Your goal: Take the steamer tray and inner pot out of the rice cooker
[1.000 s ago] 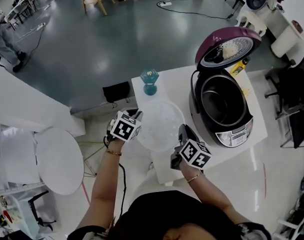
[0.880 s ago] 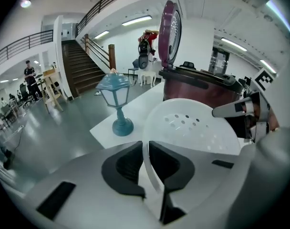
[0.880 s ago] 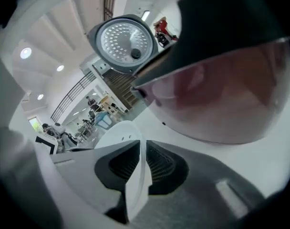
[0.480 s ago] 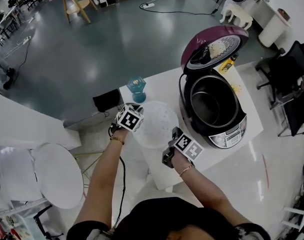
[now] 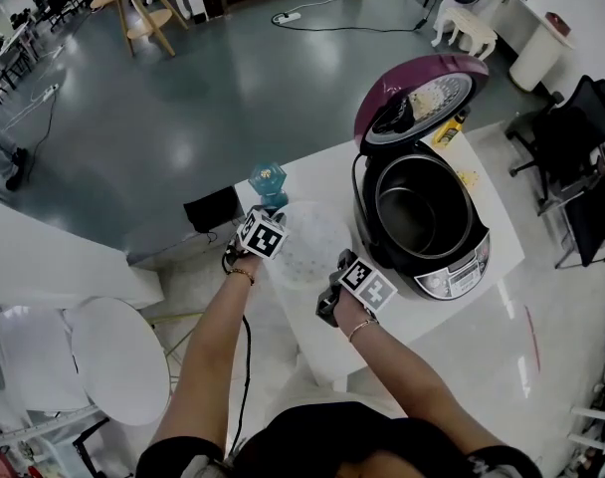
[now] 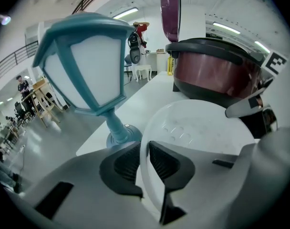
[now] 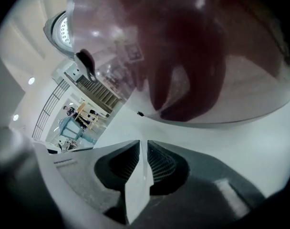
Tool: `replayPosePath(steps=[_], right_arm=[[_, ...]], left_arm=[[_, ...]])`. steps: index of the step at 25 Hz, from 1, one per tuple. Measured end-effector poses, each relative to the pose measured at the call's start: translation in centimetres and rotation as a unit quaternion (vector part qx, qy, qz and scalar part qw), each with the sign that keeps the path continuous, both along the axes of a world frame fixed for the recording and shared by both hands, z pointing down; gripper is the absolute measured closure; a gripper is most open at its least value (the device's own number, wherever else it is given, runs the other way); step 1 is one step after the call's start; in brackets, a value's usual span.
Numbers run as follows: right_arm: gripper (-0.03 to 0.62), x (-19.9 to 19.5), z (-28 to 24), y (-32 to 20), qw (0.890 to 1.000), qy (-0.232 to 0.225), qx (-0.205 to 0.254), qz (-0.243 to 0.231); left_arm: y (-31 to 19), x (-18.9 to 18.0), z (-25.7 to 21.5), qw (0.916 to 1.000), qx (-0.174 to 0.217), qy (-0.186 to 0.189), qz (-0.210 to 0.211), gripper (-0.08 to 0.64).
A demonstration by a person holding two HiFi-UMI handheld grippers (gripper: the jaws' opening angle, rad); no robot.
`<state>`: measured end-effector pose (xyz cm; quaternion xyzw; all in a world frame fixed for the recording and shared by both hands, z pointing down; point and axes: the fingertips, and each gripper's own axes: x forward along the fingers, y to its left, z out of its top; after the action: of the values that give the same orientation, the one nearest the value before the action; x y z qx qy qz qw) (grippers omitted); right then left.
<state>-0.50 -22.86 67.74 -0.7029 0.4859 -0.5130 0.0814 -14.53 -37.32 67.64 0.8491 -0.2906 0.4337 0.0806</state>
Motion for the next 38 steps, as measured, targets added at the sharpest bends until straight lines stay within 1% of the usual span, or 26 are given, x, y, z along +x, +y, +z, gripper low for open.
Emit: replayPosePath(steps=[1,3,5,7,10,13,14,15,16,17,18,19,21,22,23,24,25,27,28,29,30,31,33,34,36,38], right_arm=[[0.546,0.0,-0.2,-0.2,1.0,-0.001,0.009,-0.003],[0.491,-0.2,-0.7,-0.3,1.0,0.004,0.025,-0.012],[0.425,-0.3,-1.2,0.0,0.999,0.015,0.036,-0.022],[0.417,-0.7,-1.6,0.8,0.998,0.021,0.042,-0.035],[0.413,-1.7,-2.5,2.6,0.996,0.033,0.055,-0.066],[0.411,-3.4,-4.9,4.1,0.987,0.039,0.098,-0.125],[0.411,-4.2,-6.2,4.6,0.981,0.039,0.119,-0.15],[0.411,-5.1,-7.8,5.3,0.973,0.04,0.143,-0.177],[0.411,-5.9,-9.7,6.1,0.962,0.045,0.17,-0.207],[0.411,-6.7,-11.6,7.0,0.948,0.059,0.201,-0.241],[0.411,-7.4,-13.7,7.9,0.927,0.085,0.235,-0.28],[0.411,-7.9,-15.7,9.0,0.899,0.123,0.271,-0.321],[0.411,-8.2,-19.2,11.2,0.832,0.202,0.336,-0.392],[0.411,-7.9,-21.0,12.2,0.804,0.225,0.366,-0.411],[0.411,-7.4,-23.0,13.0,0.784,0.235,0.396,-0.417],[0.411,-6.6,-25.0,13.4,0.77,0.239,0.422,-0.414],[0.411,-5.5,-26.9,13.7,0.762,0.243,0.439,-0.41],[0.411,-2.6,-29.4,13.9,0.756,0.255,0.443,-0.409],[0.411,-1.0,-30.2,13.8,0.754,0.261,0.44,-0.411],[0.411,0.8,-31.0,13.4,0.754,0.266,0.437,-0.413],[0.411,2.6,-31.7,12.9,0.755,0.269,0.432,-0.412],[0.413,4.6,-32.4,12.2,0.759,0.274,0.426,-0.41],[0.411,8.8,-33.3,10.6,0.764,0.296,0.404,-0.407],[0.411,11.0,-33.3,9.6,0.761,0.317,0.388,-0.411],[0.411,15.1,-32.7,7.8,0.748,0.37,0.345,-0.429],[0.411,18.0,-32.0,6.0,0.733,0.407,0.305,-0.452]], left_arm=[[0.0,-0.1,0.2,1.0,0.008,0.0,-0.001,0.514],[0.2,-0.3,0.5,0.9998,0.019,0.007,-0.006,0.504],[0.8,-0.5,0.4,0.9994,0.019,0.024,-0.013,0.387],[1.5,-0.8,-0.2,0.9984,0.022,0.045,-0.024,0.346],[2.2,-2.1,-2.3,0.9941,0.058,0.079,-0.046,0.317],[3.6,-3.7,-5.1,0.9849,0.084,0.13,-0.077,0.297],[4.4,-4.1,-6.7,0.9789,0.092,0.16,-0.088,0.296],[5.4,-4.3,-8.6,0.9701,0.103,0.197,-0.097,0.296],[6.5,-4.5,-10.8,0.9589,0.116,0.236,-0.106,0.296],[7.8,-4.7,-13.1,0.9464,0.128,0.273,-0.115,0.296],[9.2,-4.6,-15.3,0.9343,0.137,0.306,-0.122,0.296],[10.6,-4.5,-17.3,0.924,0.145,0.331,-0.126,0.295],[13.6,-3.7,-21.1,0.9078,0.162,0.366,-0.125,0.295],[15.0,-3.2,-23.1,0.8997,0.171,0.382,-0.124,0.295],[16.2,-2.7,-25.3,0.8902,0.182,0.399,-0.125,0.295],[17.4,-2.2,-27.4,0.879,0.192,0.418,-0.126,0.295],[18.4,-1.6,-29.4,0.8669,0.2,0.439,-0.127,0.295],[20.1,0.1,-32.4,0.8473,0.205,0.475,-0.119,0.295],[20.8,1.2,-33.4,0.8409,0.202,0.489,-0.113,0.295],[21.3,2.5,-34.2,0.837,0.199,0.498,-0.107,0.295],[21.7,3.7,-34.6,0.836,0.198,0.502,-0.102,0.293],[21.9,5.0,-34.9,0.8386,0.201,0.497,-0.097,0.293],[21.9,7.6,-34.9,0.8499,0.216,0.473,-0.088,0.288],[21.8,8.9,-34.8,0.8555,0.222,0.461,-0.083,0.287],[21.4,11.6,-34.3,0.8624,0.213,0.453,-0.076,0.287],[20.9,14.0,-33.8,0.8684,0.191,0.452,-0.071,0.287]])
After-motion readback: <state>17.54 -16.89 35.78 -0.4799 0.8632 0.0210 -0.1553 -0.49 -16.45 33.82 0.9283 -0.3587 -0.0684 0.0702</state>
